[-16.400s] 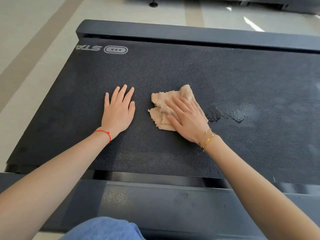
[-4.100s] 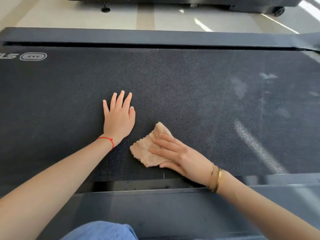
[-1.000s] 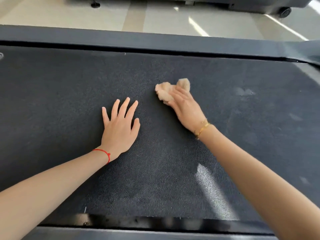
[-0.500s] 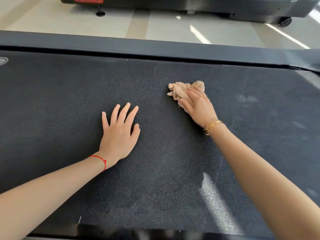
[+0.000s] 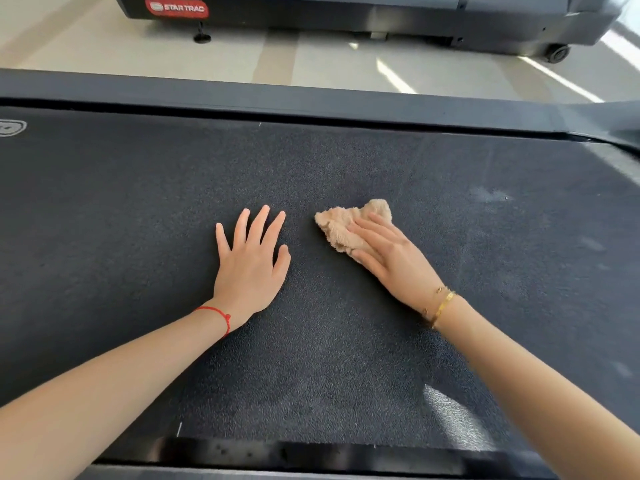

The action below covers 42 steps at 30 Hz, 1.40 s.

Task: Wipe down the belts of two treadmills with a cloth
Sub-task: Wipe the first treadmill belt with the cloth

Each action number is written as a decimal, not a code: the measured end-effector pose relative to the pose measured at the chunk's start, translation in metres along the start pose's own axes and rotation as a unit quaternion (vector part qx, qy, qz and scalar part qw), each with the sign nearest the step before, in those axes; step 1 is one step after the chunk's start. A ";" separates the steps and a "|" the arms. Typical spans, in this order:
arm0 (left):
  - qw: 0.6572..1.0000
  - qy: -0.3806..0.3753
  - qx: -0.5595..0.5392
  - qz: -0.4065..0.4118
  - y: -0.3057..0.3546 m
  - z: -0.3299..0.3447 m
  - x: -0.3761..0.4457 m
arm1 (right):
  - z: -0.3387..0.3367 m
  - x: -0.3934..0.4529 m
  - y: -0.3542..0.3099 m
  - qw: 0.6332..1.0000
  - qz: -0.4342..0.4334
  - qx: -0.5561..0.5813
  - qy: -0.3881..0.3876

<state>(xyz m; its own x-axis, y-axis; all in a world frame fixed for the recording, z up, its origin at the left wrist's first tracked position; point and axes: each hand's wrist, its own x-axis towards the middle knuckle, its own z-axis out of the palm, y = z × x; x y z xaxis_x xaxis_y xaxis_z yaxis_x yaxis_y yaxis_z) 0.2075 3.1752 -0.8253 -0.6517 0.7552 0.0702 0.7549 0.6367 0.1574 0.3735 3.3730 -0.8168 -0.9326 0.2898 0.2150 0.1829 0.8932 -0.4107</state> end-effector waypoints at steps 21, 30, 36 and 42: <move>1.000 0.005 0.029 -0.002 0.000 0.001 0.003 | 0.025 0.230 0.025 0.988 0.085 -0.127 -0.004; 1.000 0.000 0.016 -0.003 -0.001 0.000 0.001 | 0.004 0.176 0.068 0.996 0.061 -0.071 0.015; 1.000 0.008 0.004 -0.005 0.000 0.000 0.001 | -0.010 0.128 0.073 0.993 0.085 -0.046 0.062; 1.000 0.013 -0.011 -0.008 0.000 0.000 0.001 | -0.019 0.073 0.049 0.994 0.092 -0.016 0.059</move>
<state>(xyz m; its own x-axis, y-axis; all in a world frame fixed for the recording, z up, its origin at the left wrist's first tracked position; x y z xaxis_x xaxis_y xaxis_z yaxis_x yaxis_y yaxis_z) 0.2075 3.1759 -0.8247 -0.6658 0.7403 0.0926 0.7425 0.6452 0.1802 0.3206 3.4441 -0.8041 -0.8397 0.4861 0.2420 0.3588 0.8312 -0.4246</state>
